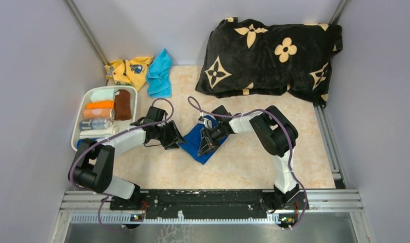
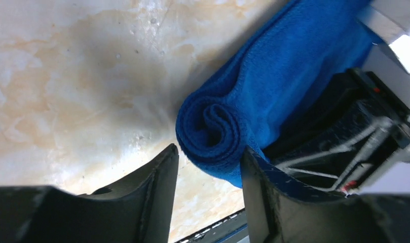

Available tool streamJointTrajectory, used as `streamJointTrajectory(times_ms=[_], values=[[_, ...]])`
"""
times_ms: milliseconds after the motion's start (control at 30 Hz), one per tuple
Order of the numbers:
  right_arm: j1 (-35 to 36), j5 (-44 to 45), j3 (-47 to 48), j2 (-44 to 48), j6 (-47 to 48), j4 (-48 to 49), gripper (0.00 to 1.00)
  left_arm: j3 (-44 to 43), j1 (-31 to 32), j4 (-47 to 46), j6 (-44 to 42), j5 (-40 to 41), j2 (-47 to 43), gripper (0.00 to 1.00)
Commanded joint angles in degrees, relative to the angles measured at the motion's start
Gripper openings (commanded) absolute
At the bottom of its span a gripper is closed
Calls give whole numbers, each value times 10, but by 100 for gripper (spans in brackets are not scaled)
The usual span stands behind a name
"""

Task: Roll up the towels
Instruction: Roll the towel at the center of the board.

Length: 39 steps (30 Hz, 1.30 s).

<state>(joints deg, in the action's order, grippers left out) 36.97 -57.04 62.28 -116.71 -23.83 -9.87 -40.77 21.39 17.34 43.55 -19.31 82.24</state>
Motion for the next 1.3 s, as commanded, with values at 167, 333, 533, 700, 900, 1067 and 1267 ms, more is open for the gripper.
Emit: streamJointTrajectory(times_ms=[167, 333, 533, 700, 900, 1067, 1267], values=[[15, 183, -3, 141, 72, -69, 25, -18, 3, -28, -10, 13, 89, 47], [74, 378, 3, 234, 127, -122, 38, -31, 5, -11, -21, 16, 107, 48], [186, 584, 10, 273, 177, -117, 46, -30, 7, -1, -24, 25, 105, 48], [241, 642, 34, 233, 192, -117, 47, -31, 9, 2, -25, 26, 107, 48], [279, 688, 21, 167, 197, -106, 48, -34, 12, 5, -27, 29, 107, 49], [290, 707, 1, 132, 196, -115, 48, -34, 11, 5, -27, 31, 111, 50], [291, 716, -17, 119, 183, -137, 28, -38, 11, 6, -27, 35, 109, 51]])
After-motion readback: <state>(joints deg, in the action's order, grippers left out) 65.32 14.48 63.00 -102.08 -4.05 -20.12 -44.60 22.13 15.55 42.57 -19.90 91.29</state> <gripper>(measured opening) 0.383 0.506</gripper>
